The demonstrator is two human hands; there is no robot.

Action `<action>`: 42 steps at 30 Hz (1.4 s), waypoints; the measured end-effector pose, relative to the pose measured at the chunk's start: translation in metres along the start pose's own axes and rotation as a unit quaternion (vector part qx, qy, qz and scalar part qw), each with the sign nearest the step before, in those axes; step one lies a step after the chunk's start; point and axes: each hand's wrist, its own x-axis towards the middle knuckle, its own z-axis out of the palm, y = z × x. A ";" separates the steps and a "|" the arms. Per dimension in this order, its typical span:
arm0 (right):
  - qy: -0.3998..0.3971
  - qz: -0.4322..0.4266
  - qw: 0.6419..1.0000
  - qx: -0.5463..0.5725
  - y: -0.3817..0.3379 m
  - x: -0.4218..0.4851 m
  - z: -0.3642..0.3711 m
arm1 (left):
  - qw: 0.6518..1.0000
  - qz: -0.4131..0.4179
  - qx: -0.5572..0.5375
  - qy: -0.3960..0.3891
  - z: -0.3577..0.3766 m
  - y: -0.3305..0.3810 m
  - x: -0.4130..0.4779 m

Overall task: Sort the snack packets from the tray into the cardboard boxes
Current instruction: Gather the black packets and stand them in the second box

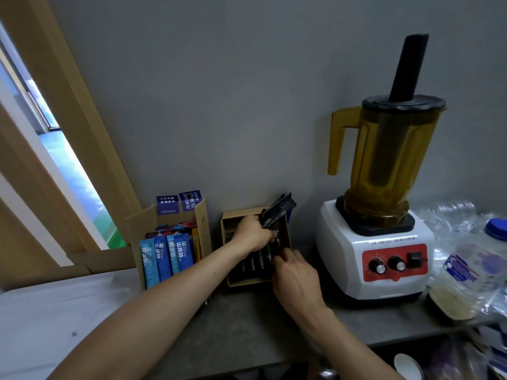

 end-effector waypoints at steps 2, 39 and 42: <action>-0.018 -0.001 1.000 -0.017 -0.001 0.002 -0.001 | 1.000 0.021 0.022 0.008 0.003 0.000 0.002; 0.052 0.256 0.688 0.677 -0.014 0.049 -0.019 | 0.930 -0.001 -0.350 -0.112 -0.051 -0.010 -0.073; 0.045 0.244 0.692 0.678 -0.009 0.050 -0.023 | 0.928 0.009 -0.337 -0.157 -0.053 -0.016 -0.072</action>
